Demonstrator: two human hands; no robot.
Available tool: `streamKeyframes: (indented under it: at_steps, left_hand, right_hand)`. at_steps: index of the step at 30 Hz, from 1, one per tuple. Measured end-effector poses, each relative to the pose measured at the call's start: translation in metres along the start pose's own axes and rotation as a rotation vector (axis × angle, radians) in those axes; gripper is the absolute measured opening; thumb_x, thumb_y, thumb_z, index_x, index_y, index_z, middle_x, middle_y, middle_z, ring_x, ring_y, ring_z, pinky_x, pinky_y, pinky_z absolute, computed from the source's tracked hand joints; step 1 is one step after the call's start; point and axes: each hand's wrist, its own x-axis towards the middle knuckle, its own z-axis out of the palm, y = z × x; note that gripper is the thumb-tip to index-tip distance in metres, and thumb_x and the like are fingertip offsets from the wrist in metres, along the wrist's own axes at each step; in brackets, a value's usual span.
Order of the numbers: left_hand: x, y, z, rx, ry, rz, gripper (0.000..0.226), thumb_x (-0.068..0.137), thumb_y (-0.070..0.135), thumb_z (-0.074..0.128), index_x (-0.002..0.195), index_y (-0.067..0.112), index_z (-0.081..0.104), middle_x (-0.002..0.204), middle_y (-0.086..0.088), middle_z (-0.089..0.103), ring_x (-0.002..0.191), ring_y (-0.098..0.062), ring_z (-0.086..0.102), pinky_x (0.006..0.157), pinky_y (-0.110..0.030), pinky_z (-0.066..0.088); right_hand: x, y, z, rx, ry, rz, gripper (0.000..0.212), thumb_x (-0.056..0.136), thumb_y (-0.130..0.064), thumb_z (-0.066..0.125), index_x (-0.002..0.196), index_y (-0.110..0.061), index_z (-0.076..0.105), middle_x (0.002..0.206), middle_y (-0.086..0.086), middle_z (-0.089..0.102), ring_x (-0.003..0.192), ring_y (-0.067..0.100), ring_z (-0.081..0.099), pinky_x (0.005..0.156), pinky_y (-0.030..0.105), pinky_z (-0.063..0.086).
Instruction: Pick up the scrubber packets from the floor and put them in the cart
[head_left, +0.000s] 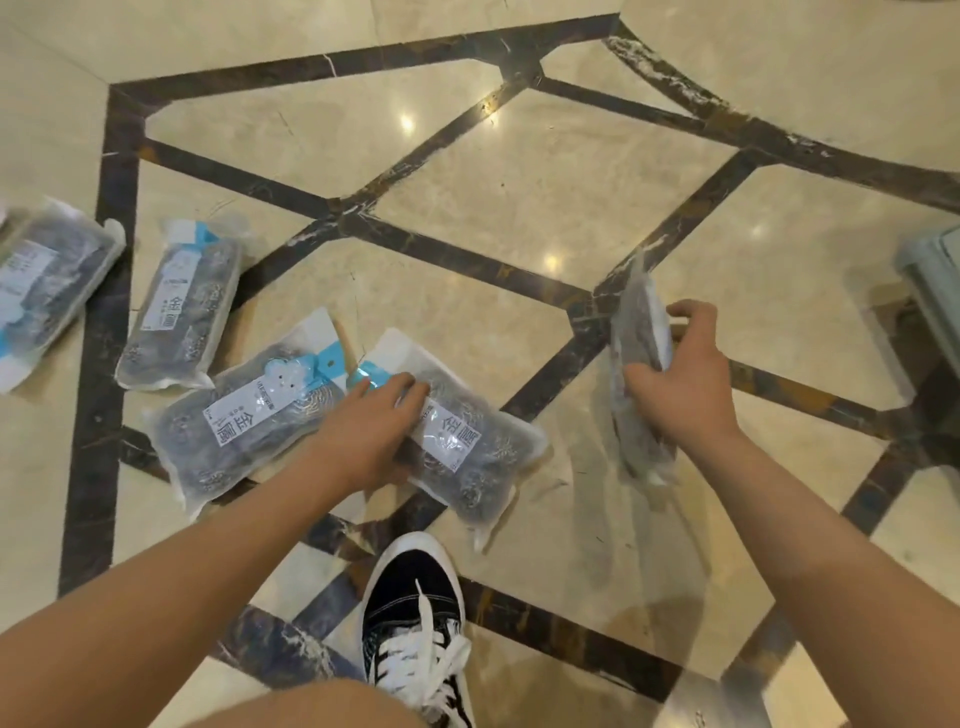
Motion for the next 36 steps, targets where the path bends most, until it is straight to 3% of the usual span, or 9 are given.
streamKeyframes:
  at_steps: [4,8,12,16,21,23,26,32,36]
  left_hand:
    - [0.011,0.0,-0.007,-0.139,0.033,0.021,0.089,0.093,0.02,0.07,0.163,0.026,0.017,0.171,-0.01,0.013,0.155,-0.032,0.023,0.126,-0.045,0.016]
    - [0.01,0.027,-0.013,-0.468,0.18,-0.25,0.066,0.099,0.046,0.059,0.158,0.03,0.033,0.163,-0.003,0.036,0.146,-0.025,0.039,0.116,-0.045,0.035]
    - [-0.006,0.071,0.019,-0.808,0.32,-0.523,0.059,0.095,0.029,0.065,0.142,0.003,0.042,0.138,-0.018,0.045,0.131,-0.033,0.045,0.108,-0.047,0.046]
    - [0.003,0.09,0.013,-1.44,0.144,-0.98,0.086,0.069,0.047,0.09,0.129,0.005,0.045,0.116,-0.009,0.063,0.105,-0.029,0.066,0.093,-0.046,0.058]
    - [0.006,0.08,-0.013,-1.581,0.14,-0.928,0.059,0.075,0.032,0.09,0.119,0.012,0.057,0.106,-0.006,0.073,0.087,-0.023,0.073,0.068,-0.035,0.06]
    - [-0.005,0.073,-0.033,-1.577,0.186,-0.889,0.06,0.076,0.029,0.09,0.123,0.015,0.056,0.111,-0.004,0.074,0.092,-0.022,0.074,0.074,-0.038,0.062]
    - [-0.04,0.064,-0.071,-1.592,0.185,-0.833,0.058,0.074,0.029,0.091,0.121,0.019,0.059,0.107,-0.002,0.078,0.091,-0.023,0.078,0.083,-0.047,0.064]
    - [-0.162,0.082,-0.194,-1.618,0.234,-0.872,0.055,0.078,0.025,0.089,0.121,0.014,0.057,0.103,-0.005,0.078,0.078,-0.021,0.08,0.065,-0.035,0.065]
    - [-0.267,0.111,-0.307,-1.666,0.259,-0.856,0.061,0.077,0.023,0.089,0.127,0.009,0.057,0.107,-0.012,0.078,0.085,-0.029,0.079,0.07,-0.045,0.065]
  right_hand:
    - [0.006,-0.003,0.006,0.384,-0.112,0.214,0.044,0.09,-0.004,0.064,0.12,-0.021,0.037,0.111,0.006,0.068,0.077,0.016,0.067,0.052,0.025,0.05]
    - [-0.002,0.024,0.029,0.352,-0.168,0.338,0.044,0.094,-0.009,0.063,0.132,-0.018,0.042,0.122,0.007,0.067,0.082,0.014,0.069,0.057,0.027,0.055]
    - [-0.015,0.044,0.035,0.189,-0.195,0.349,0.085,0.078,-0.044,0.083,0.146,-0.02,0.038,0.127,-0.003,0.058,0.107,0.02,0.062,0.095,0.044,0.054]
    - [-0.026,0.049,0.045,0.055,-0.206,0.309,0.109,0.066,-0.027,0.094,0.152,-0.023,0.027,0.136,0.001,0.053,0.12,0.026,0.057,0.099,0.041,0.048]
    - [-0.036,0.034,0.047,0.143,-0.14,0.423,0.075,0.065,-0.024,0.093,0.126,-0.013,0.05,0.12,0.006,0.064,0.102,0.024,0.066,0.084,0.041,0.057]
    - [-0.048,0.02,0.035,0.236,-0.118,0.453,0.067,0.069,-0.02,0.091,0.119,-0.014,0.047,0.116,0.004,0.062,0.101,0.023,0.065,0.079,0.039,0.057]
    - [-0.073,-0.013,0.003,0.332,-0.106,0.476,0.066,0.076,-0.017,0.088,0.124,-0.016,0.042,0.116,0.0,0.057,0.103,0.021,0.062,0.074,0.031,0.053]
    - [-0.15,-0.112,-0.106,0.389,-0.163,0.422,0.07,0.077,-0.018,0.088,0.131,-0.012,0.044,0.119,0.001,0.061,0.101,0.014,0.065,0.072,0.024,0.054]
    - [-0.221,-0.205,-0.208,0.381,-0.209,0.358,0.076,0.073,-0.023,0.09,0.135,-0.013,0.047,0.118,-0.002,0.064,0.1,0.011,0.067,0.074,0.027,0.057]
